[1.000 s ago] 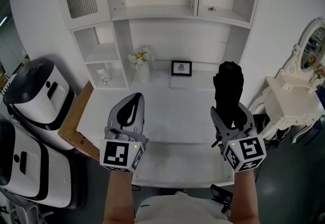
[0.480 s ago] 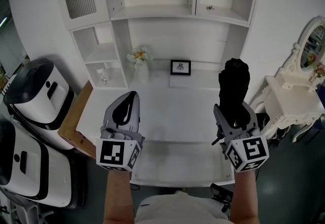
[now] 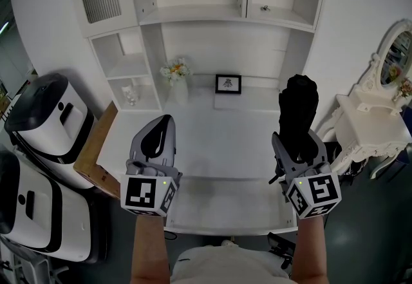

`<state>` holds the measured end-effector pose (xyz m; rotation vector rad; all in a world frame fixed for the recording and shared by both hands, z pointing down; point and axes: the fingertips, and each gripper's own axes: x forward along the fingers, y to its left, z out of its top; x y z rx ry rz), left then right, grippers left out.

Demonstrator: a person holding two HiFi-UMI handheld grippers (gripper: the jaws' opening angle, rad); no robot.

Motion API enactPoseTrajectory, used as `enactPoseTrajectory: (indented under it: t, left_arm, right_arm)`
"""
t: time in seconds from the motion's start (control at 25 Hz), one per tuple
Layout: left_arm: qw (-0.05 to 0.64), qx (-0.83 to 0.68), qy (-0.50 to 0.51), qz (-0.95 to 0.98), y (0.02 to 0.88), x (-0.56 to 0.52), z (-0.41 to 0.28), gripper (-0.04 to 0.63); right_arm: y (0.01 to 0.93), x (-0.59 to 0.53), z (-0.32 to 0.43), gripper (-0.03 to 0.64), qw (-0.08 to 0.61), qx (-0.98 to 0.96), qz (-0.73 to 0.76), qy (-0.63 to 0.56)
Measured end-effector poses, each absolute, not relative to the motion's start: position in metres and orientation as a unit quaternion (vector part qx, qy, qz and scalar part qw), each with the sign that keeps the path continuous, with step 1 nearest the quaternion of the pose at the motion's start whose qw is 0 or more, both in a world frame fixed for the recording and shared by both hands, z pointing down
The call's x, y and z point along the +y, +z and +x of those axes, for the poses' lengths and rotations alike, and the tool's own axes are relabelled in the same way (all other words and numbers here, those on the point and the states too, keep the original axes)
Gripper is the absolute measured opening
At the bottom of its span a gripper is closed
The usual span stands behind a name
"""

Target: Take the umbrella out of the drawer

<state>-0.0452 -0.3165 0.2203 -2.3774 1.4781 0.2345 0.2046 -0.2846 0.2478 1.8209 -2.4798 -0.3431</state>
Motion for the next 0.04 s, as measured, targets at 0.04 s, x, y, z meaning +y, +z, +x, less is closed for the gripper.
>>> enactPoseTrajectory:
  t: [0.04]
  left_arm:
    - [0.166,0.518,0.082,-0.835,0.2199,-0.3164,-0.0446,0.009]
  right_arm:
    - [0.2478,-0.2844,0.2054,0.258,0.023,-0.801,0.589,-0.111]
